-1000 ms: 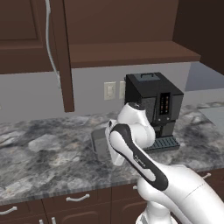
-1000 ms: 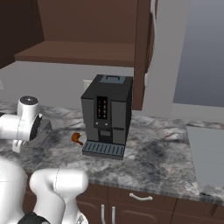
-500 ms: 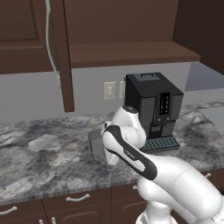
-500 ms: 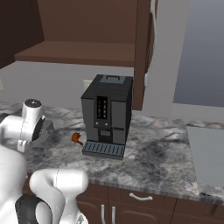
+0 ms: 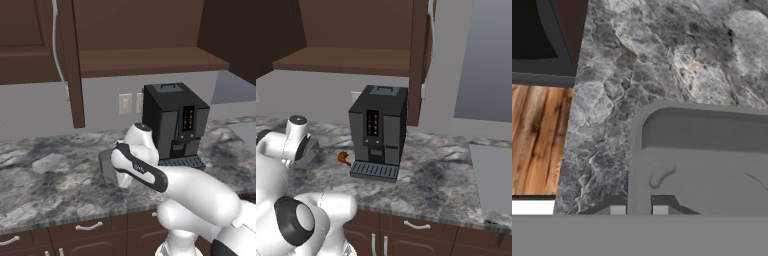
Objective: Retrieve the tupperware from the cabinet, then place the raw meat into the tupperware to avoid contamination.
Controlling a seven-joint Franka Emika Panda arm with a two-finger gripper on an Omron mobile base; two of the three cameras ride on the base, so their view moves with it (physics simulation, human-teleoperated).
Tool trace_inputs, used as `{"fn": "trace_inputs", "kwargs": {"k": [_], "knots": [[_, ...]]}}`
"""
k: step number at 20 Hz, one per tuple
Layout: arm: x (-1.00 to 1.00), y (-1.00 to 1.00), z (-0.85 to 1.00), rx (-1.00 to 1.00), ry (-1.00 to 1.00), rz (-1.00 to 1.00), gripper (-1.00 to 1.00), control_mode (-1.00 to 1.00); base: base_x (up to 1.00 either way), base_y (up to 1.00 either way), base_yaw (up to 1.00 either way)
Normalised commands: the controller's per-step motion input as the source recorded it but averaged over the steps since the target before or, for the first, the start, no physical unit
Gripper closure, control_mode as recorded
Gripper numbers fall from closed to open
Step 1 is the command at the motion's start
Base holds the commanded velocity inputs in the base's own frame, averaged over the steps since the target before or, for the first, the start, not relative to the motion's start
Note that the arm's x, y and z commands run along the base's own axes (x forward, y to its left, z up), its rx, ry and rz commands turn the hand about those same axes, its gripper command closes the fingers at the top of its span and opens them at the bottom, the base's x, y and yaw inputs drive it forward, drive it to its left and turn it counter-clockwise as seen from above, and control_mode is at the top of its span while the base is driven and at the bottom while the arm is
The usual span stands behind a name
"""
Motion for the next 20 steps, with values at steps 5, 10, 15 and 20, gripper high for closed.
{"fn": "trace_inputs", "kwargs": {"k": [5,10,15,20], "knots": [[0.23,0.09,-0.20,0.00,0.03,0.00,1.00,-1.00,0.00,0.00,0.00],[0.21,0.08,-0.19,0.00,0.02,0.00,1.00,-1.00,0.00,0.00,0.00],[0.19,0.07,-0.18,0.00,0.02,0.00,1.00,-1.00,0.00,0.00,0.00],[0.17,0.05,-0.18,0.00,0.02,0.00,1.00,-1.00,0.00,0.00,0.00]]}}
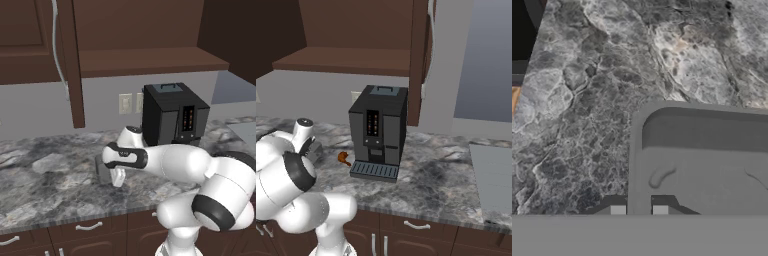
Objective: Retrieve the tupperware from the cabinet, then place the raw meat into the tupperware to avoid contamination.
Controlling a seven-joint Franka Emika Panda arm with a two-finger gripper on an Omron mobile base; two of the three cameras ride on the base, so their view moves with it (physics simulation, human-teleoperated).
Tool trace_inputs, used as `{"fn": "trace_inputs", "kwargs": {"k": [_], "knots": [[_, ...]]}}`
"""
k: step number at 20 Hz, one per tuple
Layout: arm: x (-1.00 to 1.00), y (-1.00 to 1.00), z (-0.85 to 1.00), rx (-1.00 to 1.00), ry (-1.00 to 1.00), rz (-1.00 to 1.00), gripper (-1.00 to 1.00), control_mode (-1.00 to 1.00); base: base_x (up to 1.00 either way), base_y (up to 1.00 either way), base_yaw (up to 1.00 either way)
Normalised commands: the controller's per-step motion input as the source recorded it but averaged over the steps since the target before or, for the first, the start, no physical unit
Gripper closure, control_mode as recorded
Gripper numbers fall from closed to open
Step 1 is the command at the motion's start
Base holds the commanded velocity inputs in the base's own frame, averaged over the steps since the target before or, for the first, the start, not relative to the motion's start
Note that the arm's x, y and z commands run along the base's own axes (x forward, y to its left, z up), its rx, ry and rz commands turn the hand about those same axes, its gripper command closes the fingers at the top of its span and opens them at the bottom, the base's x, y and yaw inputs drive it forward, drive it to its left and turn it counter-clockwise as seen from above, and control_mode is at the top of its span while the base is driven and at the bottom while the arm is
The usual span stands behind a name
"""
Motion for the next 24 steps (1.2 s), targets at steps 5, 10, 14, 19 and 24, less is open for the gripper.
{"fn": "trace_inputs", "kwargs": {"k": [5,10,14,19,24], "knots": [[0.15,0.04,-0.18,0.00,0.02,0.00,1.00,-1.00,0.00,0.00,0.00],[0.12,0.04,-0.18,0.00,0.01,0.00,1.00,-1.00,0.00,0.00,0.00],[0.08,0.04,-0.17,0.00,0.01,0.00,-1.00,-1.00,0.00,0.00,0.00],[0.00,-0.01,-0.02,0.00,0.03,0.00,-1.00,-1.00,0.00,0.00,0.00],[-0.07,-0.07,0.06,0.00,0.00,0.00,-1.00,-1.00,0.00,0.00,0.00]]}}
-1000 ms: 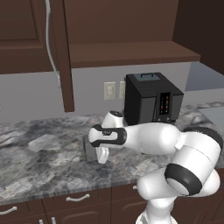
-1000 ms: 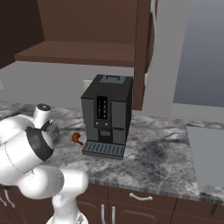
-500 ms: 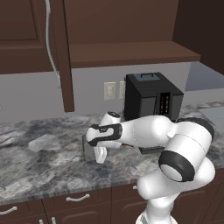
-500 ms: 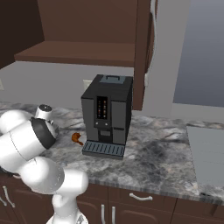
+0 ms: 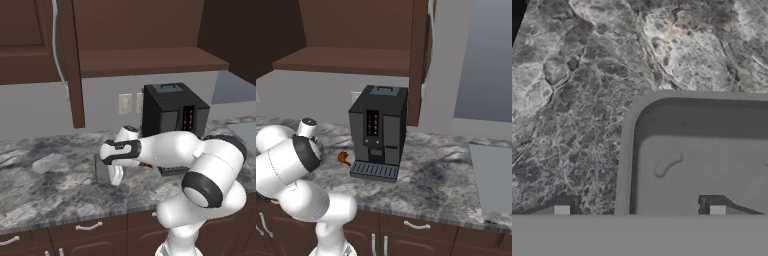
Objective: Retrieve the tupperware from the cabinet, then place the raw meat into the tupperware to avoid contamination.
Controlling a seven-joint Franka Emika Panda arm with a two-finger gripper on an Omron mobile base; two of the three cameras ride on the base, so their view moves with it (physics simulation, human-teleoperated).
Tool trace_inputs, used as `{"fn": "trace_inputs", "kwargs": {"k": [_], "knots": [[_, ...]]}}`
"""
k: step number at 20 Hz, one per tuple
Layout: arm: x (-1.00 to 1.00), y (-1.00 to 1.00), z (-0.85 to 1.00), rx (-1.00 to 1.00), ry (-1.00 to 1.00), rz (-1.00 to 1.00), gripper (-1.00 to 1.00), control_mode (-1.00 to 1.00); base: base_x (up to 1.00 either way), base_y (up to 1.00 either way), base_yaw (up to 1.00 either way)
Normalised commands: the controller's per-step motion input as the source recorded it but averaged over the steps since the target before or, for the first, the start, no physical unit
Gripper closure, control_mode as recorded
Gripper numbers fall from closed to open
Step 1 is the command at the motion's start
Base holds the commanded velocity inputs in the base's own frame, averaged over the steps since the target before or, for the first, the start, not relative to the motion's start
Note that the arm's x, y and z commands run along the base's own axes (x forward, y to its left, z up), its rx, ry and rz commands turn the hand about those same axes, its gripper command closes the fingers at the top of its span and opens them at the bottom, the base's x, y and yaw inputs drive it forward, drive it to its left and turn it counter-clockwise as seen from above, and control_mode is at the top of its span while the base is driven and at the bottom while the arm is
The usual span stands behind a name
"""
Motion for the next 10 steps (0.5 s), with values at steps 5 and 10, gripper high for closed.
{"fn": "trace_inputs", "kwargs": {"k": [5,10], "knots": [[-0.13,-0.03,0.26,0.00,0.00,0.00,-1.00,-1.00,0.00,0.00,0.00],[-0.15,0.00,0.40,0.00,0.00,0.00,-1.00,-1.00,0.00,0.00,0.00]]}}
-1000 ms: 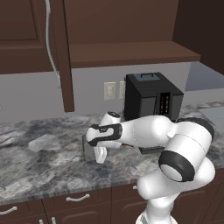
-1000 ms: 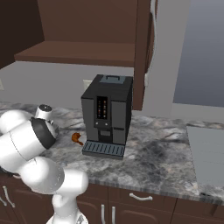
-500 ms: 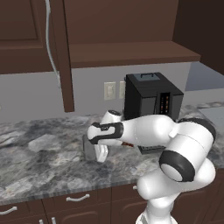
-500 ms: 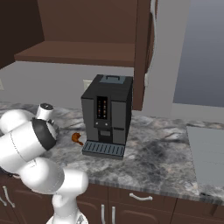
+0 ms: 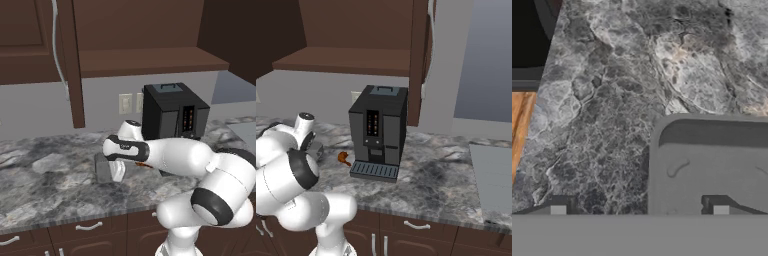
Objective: Retrieve the tupperware from the cabinet, then place the raw meat into the tupperware to avoid contamination.
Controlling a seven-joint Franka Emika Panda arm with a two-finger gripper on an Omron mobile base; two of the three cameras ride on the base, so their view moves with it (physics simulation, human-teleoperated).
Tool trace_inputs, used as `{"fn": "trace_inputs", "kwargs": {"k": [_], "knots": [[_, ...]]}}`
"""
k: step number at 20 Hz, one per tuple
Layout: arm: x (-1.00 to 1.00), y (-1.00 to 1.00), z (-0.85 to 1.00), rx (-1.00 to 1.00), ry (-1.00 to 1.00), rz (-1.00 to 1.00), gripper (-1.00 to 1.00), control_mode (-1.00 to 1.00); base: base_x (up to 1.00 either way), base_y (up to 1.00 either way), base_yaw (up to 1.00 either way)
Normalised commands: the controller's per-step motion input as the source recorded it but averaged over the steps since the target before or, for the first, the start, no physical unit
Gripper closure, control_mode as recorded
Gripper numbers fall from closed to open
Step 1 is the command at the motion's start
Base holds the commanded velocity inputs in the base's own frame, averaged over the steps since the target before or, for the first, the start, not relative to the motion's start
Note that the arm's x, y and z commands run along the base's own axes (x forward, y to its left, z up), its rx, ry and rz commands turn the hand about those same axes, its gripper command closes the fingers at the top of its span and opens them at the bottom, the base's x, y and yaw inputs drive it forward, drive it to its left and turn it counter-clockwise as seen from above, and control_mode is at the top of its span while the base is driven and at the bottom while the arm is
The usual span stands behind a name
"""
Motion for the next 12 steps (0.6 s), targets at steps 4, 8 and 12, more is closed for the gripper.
{"fn": "trace_inputs", "kwargs": {"k": [4,8,12], "knots": [[-0.05,-0.07,0.42,-0.01,0.00,-0.06,-1.00,-1.00,0.00,0.00,0.00],[0.00,-0.08,0.41,-0.04,0.00,-0.12,-1.00,-1.00,0.00,0.00,0.00],[0.00,-0.11,0.36,-0.08,-0.02,-0.16,-1.00,-1.00,0.00,0.00,0.00]]}}
